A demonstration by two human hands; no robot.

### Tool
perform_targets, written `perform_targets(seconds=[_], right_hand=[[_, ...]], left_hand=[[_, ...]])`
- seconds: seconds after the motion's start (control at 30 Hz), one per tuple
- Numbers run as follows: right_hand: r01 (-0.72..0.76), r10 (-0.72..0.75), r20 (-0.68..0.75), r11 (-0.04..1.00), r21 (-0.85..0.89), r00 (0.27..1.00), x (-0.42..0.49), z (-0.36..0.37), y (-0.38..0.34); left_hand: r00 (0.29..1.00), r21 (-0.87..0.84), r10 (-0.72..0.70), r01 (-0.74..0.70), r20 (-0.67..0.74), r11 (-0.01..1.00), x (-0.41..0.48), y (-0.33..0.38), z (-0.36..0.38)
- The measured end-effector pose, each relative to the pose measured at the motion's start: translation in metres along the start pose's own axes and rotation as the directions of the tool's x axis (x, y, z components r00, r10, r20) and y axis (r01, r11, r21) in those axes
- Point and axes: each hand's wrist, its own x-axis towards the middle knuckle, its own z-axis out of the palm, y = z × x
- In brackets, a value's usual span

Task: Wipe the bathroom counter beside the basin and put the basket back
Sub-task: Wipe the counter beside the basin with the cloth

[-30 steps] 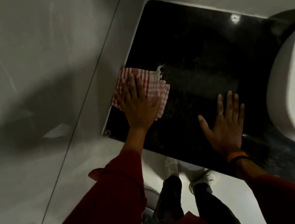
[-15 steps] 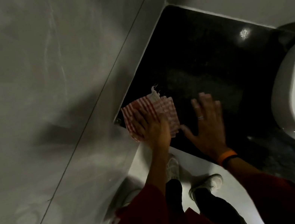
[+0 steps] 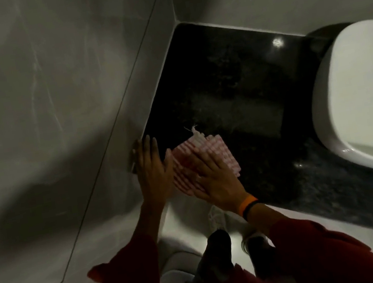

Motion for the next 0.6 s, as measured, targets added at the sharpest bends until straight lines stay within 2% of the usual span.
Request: perform_targets(seconds=[0.2,0.3,0.4,0.47,0.5,0.53,0.6], right_hand=[[-0.074,0.075,0.050,0.997,-0.031,0.996,-0.090,-0.016,0.043],[-0.044,0.043,-0.026,0.999,-0.029,0.999,-0.125,-0.031,0.044],[-0.149,0.158,-0.037,0.972,0.179,0.987,-0.132,-0.049,0.032],[-0.305,0.308,0.057,0.866,0.397,0.950,-0.127,-0.066,0.027],[-0.375,0.368,0.121,0.770,0.517,0.922,-0.124,-0.076,0.028],[-0.426,0.412,0.187,0.626,0.654,0.892,-0.120,-0.085,0.030],[-0.426,0.435,0.296,0.238,0.873,0.850,-0.109,-0.105,0.038]], left_hand=[[0.985,-0.043,0.134,-0.130,0.105,0.991,-0.016,0.017,0.028],[0.967,-0.084,0.216,-0.206,0.137,0.975,-0.025,0.031,0.039],[0.947,-0.128,0.277,-0.258,0.162,0.958,-0.027,0.044,0.046],[0.942,-0.164,0.300,-0.276,0.149,0.947,-0.024,0.052,0.048],[0.941,-0.182,0.310,-0.284,0.136,0.941,-0.023,0.055,0.049],[0.939,-0.201,0.322,-0.295,0.120,0.934,-0.021,0.059,0.049],[0.931,-0.246,0.356,-0.329,0.076,0.912,-0.016,0.067,0.046]])
